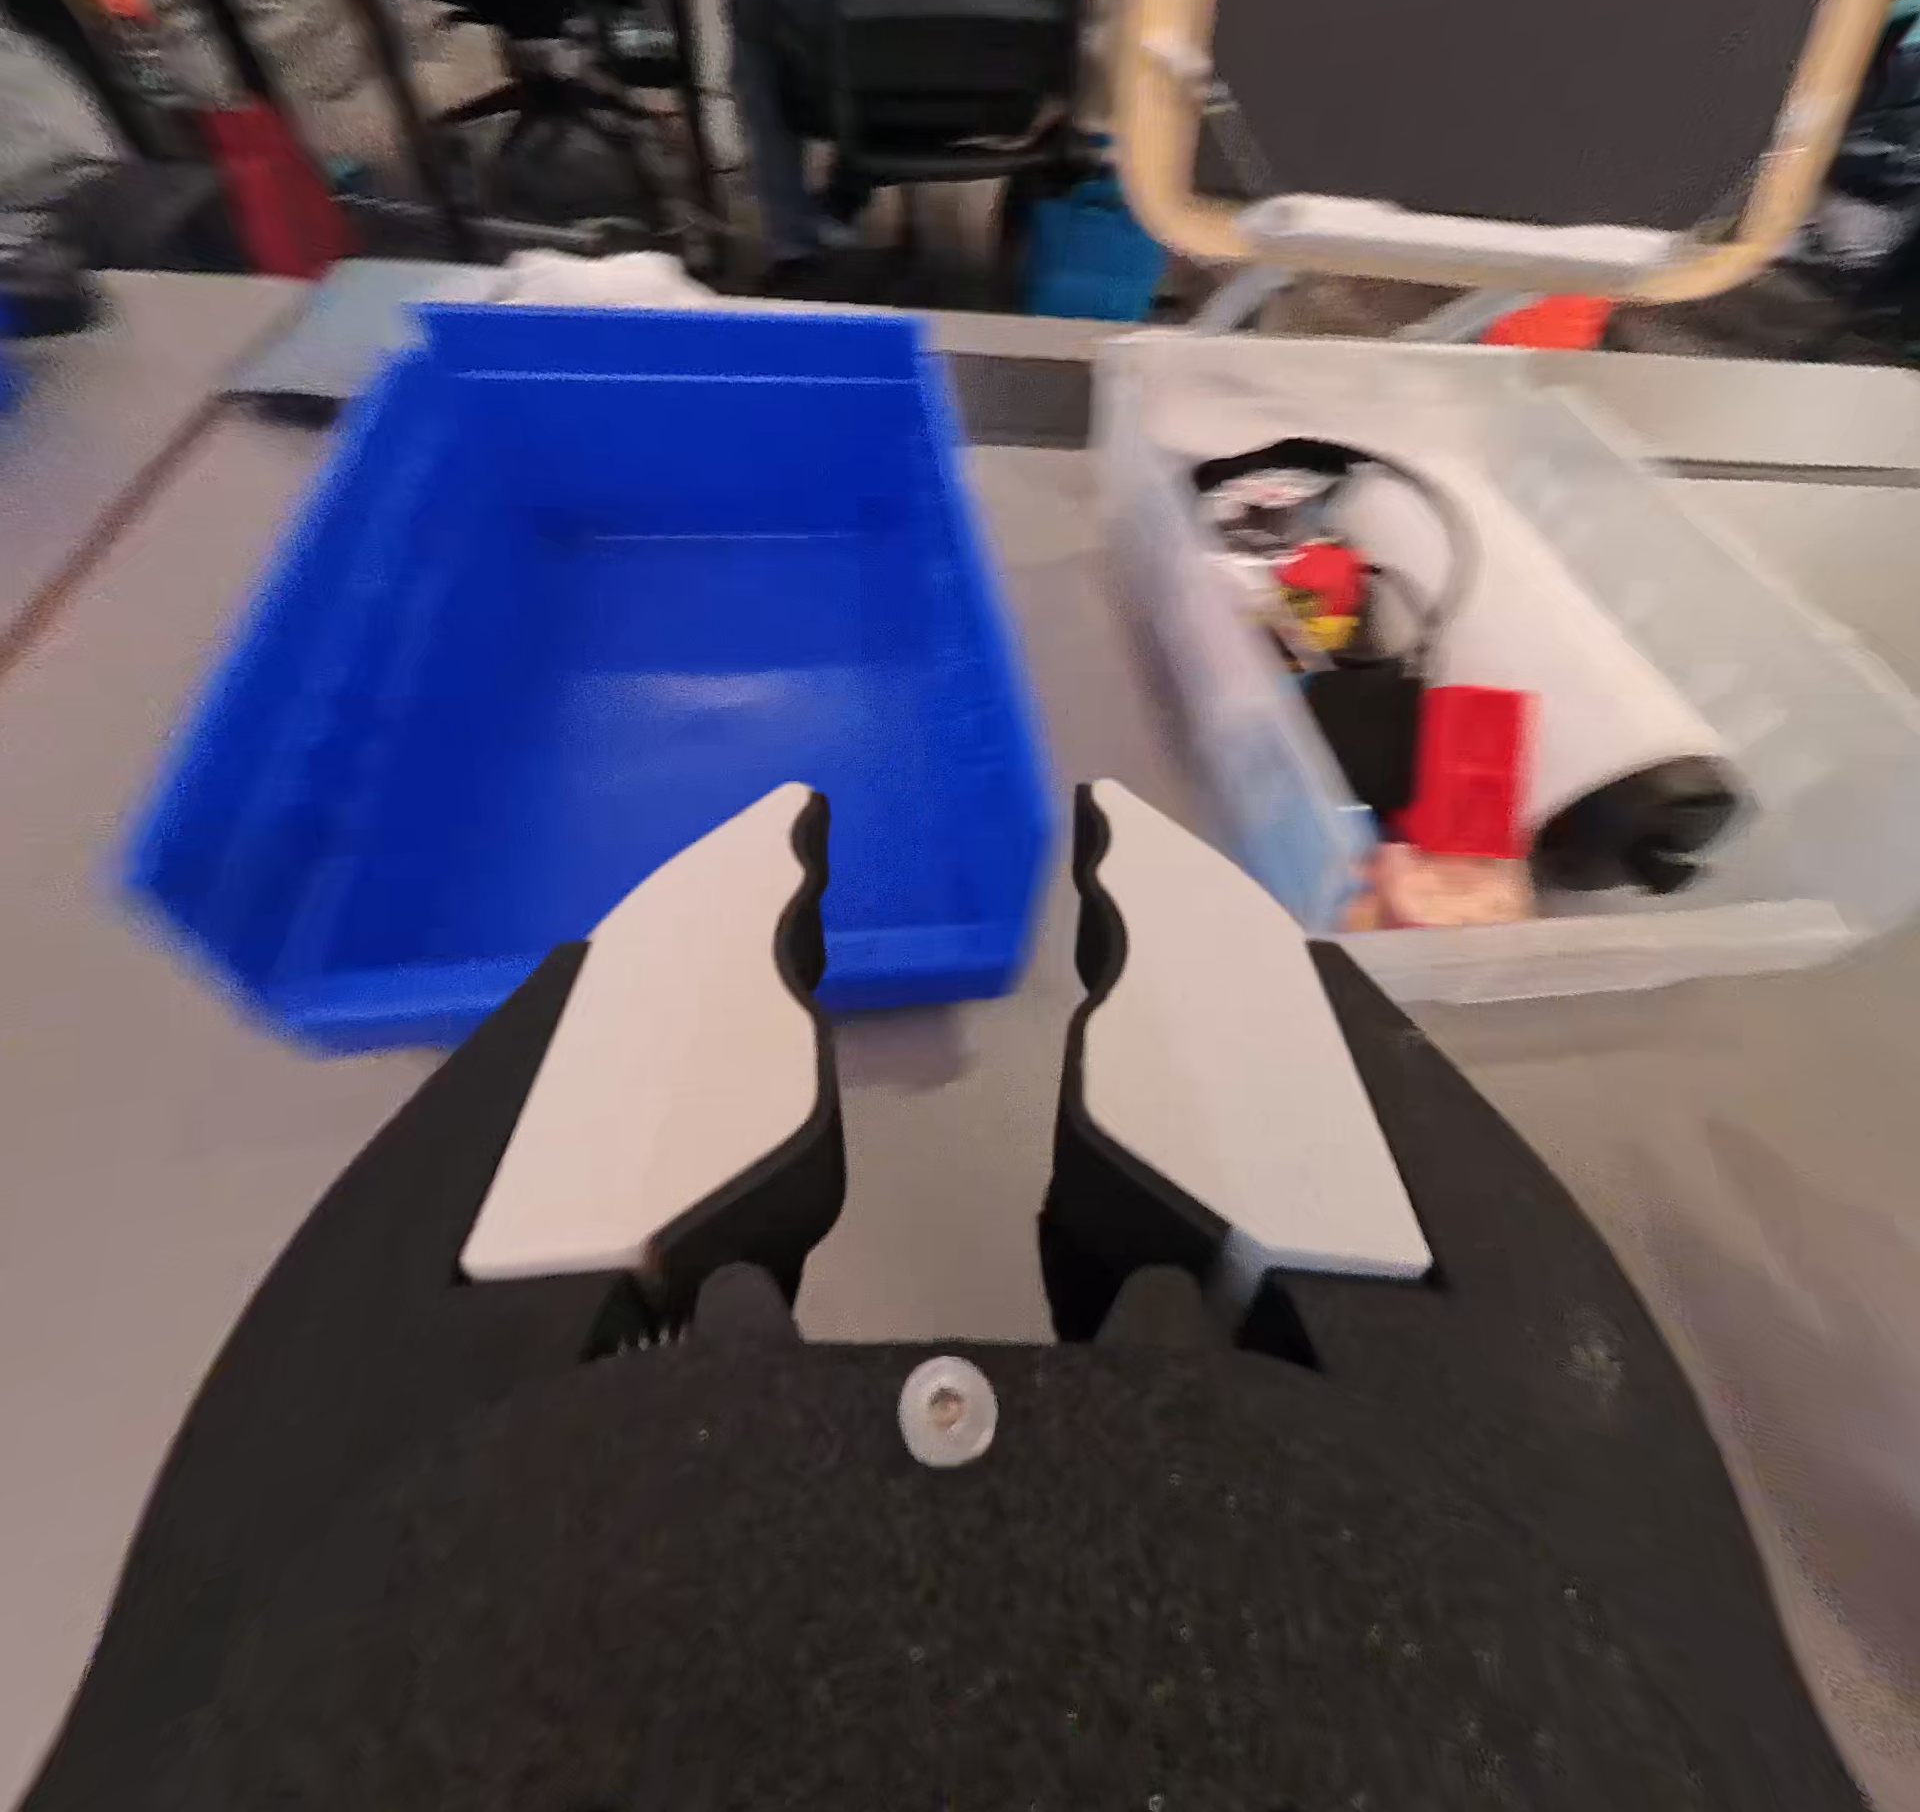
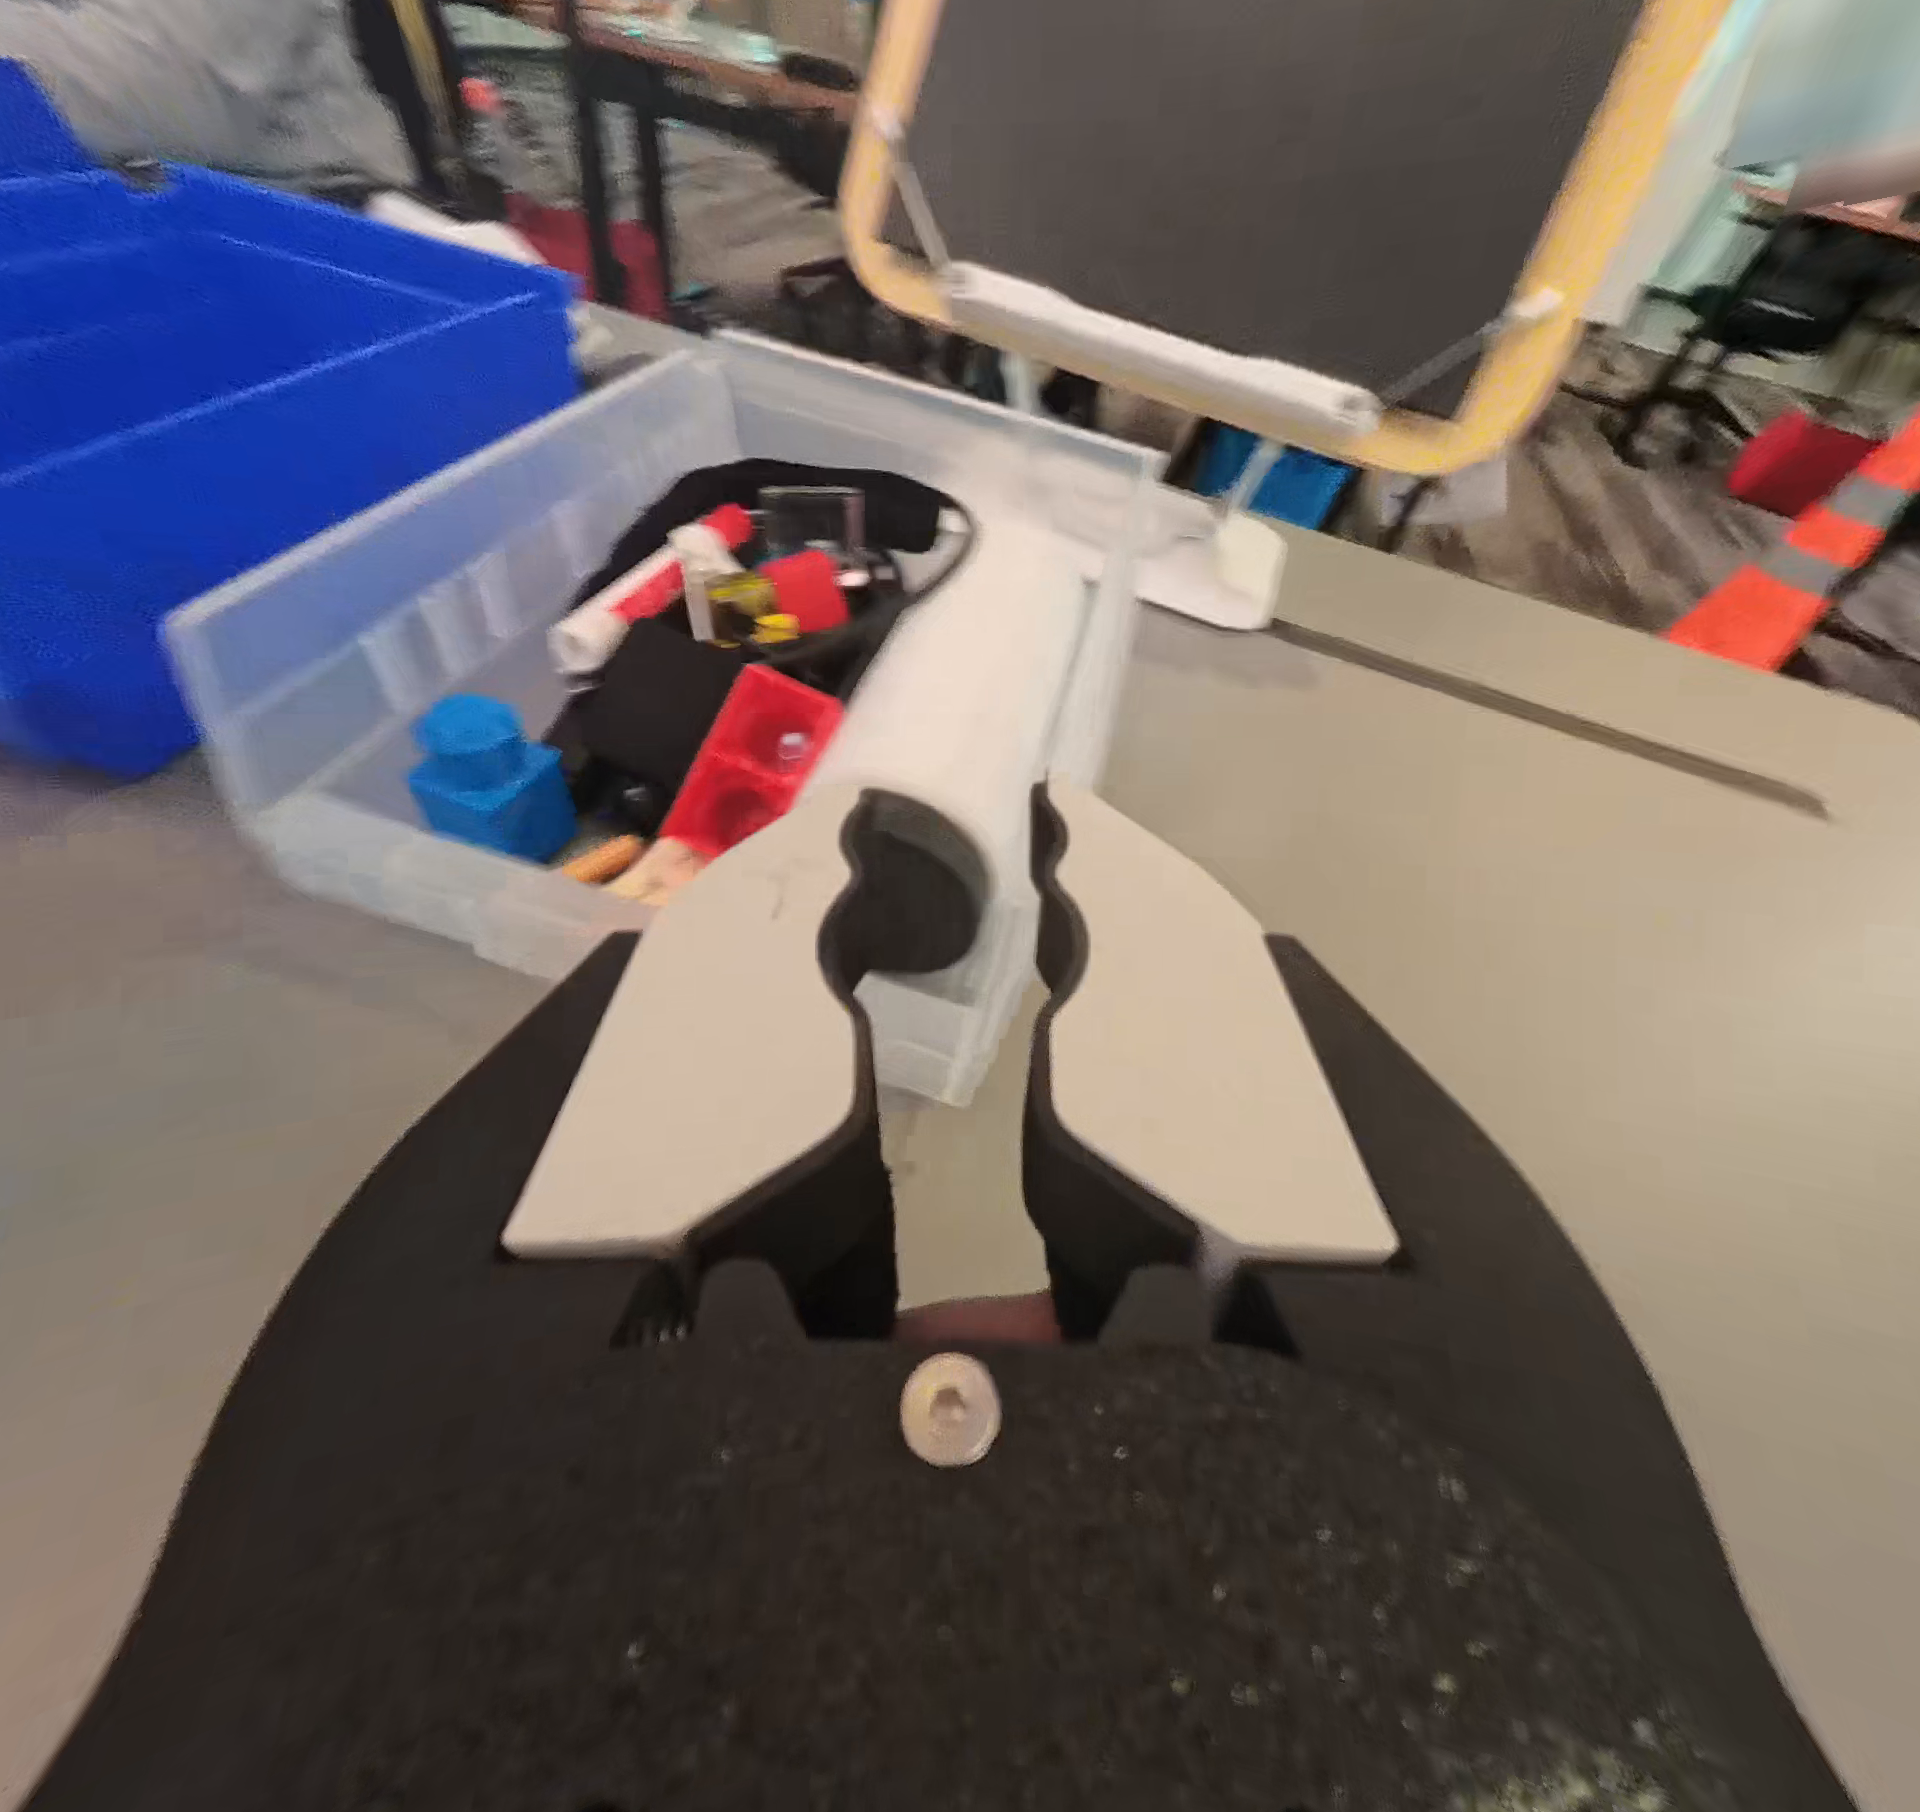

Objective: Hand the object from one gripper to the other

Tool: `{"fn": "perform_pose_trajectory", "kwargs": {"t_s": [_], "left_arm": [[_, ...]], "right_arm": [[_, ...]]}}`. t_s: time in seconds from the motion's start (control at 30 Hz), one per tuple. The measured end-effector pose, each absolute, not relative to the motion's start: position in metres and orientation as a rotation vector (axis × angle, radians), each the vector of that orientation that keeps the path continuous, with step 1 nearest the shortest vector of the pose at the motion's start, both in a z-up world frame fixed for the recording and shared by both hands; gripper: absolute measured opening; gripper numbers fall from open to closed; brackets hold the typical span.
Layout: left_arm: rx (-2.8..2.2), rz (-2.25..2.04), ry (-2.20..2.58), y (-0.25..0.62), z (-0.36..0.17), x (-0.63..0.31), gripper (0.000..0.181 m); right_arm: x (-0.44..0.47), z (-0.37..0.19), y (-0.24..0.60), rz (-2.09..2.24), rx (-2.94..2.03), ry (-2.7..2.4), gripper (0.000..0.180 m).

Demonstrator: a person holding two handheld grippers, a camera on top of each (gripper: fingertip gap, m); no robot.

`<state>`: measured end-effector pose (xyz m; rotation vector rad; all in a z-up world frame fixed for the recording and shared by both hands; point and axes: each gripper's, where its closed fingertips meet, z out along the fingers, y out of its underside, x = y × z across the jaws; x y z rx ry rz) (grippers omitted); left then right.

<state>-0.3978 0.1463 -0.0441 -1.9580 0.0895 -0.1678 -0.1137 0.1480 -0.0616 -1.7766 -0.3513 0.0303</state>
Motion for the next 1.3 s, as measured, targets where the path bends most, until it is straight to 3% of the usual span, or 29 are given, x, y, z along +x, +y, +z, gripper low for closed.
{"fn": "perform_pose_trajectory", "kwargs": {"t_s": [0.17,0.37,0.47,0.8,0.87,0.9,1.0,1.1,1.3], "left_arm": [[-2.024,-0.025,-0.141,0.134,-0.074,-0.536,0.05],[-2.105,-0.074,-0.141,0.179,-0.118,-0.575,0.045],[-2.15,-0.11,-0.104,0.2,-0.133,-0.577,0.003],[-2.193,-0.034,-0.079,0.145,-0.134,-0.565,0.003],[-2.198,-0.04,-0.109,0.129,-0.134,-0.567,0.003],[-2.199,-0.032,-0.12,0.122,-0.134,-0.568,0.003],[-2.193,-0.004,-0.132,0.102,-0.133,-0.566,0.003],[-2.14,0.023,-0.134,0.085,-0.117,-0.558,0.004],[-1.924,0.272,-0.058,0.067,-0.03,-0.529,0.004]], "right_arm": [[-0.219,-0.096,0.095,0.436,-1.861,-0.875,0.028],[-0.305,-0.15,0.042,0.628,-1.954,-1.217,0.027],[-0.325,-0.155,0.052,0.619,-2.012,-1.091,0.034],[-0.349,-0.111,0.148,0.436,-1.997,-0.52,0.041],[-0.355,-0.111,0.158,0.362,-1.979,-0.543,0.052],[-0.363,-0.114,0.158,0.378,-1.991,-0.57,0.049],[-0.384,-0.126,0.152,0.413,-2.038,-0.626,0.01],[-0.38,-0.113,0.155,0.3,-1.973,-0.607,0.006],[-0.354,-0.045,0.144,0.325,-1.847,-0.528,0.005]]}}
